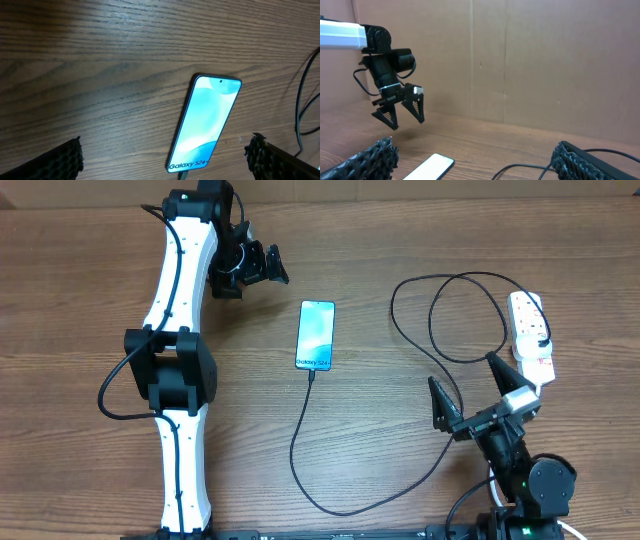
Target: Plug charger to phone and switch on socket
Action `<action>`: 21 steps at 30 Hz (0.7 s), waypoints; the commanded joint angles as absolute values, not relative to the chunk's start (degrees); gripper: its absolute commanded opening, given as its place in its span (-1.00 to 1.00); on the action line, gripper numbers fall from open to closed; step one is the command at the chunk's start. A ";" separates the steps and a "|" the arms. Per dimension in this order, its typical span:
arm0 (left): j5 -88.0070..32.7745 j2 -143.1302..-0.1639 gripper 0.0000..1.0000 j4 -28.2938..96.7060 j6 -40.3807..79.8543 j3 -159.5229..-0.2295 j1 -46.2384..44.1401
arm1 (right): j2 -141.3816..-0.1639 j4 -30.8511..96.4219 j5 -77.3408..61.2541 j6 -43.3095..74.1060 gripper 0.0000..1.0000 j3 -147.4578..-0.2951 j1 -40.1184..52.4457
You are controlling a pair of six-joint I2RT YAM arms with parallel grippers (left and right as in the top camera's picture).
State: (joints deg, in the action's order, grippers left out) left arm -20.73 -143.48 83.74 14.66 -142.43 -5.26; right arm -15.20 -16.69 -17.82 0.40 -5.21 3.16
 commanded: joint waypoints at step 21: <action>-20.34 -142.39 1.00 83.72 14.35 -142.54 -5.69 | -0.12 4.40 -4.32 3.55 1.00 -0.43 3.53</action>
